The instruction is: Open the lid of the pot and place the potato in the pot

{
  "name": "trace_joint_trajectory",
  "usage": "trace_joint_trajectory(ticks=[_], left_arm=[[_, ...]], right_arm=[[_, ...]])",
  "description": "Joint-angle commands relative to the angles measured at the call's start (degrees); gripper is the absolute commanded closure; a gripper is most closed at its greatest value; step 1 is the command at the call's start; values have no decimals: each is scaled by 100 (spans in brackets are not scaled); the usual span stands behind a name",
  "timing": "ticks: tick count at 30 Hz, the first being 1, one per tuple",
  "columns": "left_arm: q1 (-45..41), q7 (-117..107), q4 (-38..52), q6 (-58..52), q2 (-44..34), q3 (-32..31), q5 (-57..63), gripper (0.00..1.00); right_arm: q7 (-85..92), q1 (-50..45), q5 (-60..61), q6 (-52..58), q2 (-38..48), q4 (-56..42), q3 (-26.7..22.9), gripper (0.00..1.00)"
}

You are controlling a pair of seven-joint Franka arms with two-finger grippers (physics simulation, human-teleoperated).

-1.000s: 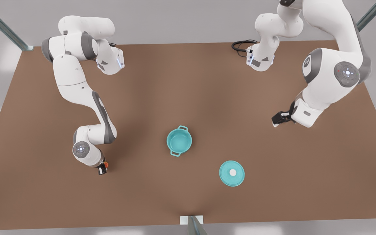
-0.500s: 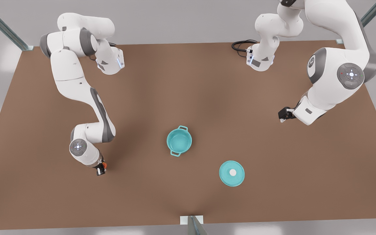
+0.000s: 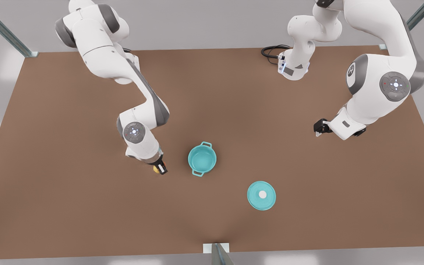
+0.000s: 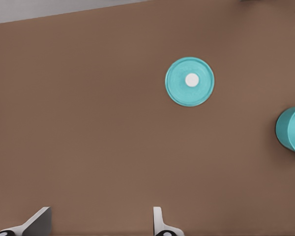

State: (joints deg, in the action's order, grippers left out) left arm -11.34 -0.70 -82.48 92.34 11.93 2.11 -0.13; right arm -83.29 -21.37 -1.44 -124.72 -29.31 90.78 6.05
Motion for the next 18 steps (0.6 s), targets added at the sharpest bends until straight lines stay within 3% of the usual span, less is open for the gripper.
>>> trace_joint_trajectory(ticks=[1, 10, 18], left_arm=[[0, 430, -5, -5, -6, 0, 4, 0], [9, 422, -31, -181, 73, 44, -58, 0], [18, 422, -31, -181, 82, 53, -58, 0]], right_arm=[[-951, -218, 73, 386, 13, -52, 19, 47], [-1717, -1203, 214, 404, -998, -1080, -33, 46], [-1726, -1537, 197, 228, -1428, -1150, -306, 46]])
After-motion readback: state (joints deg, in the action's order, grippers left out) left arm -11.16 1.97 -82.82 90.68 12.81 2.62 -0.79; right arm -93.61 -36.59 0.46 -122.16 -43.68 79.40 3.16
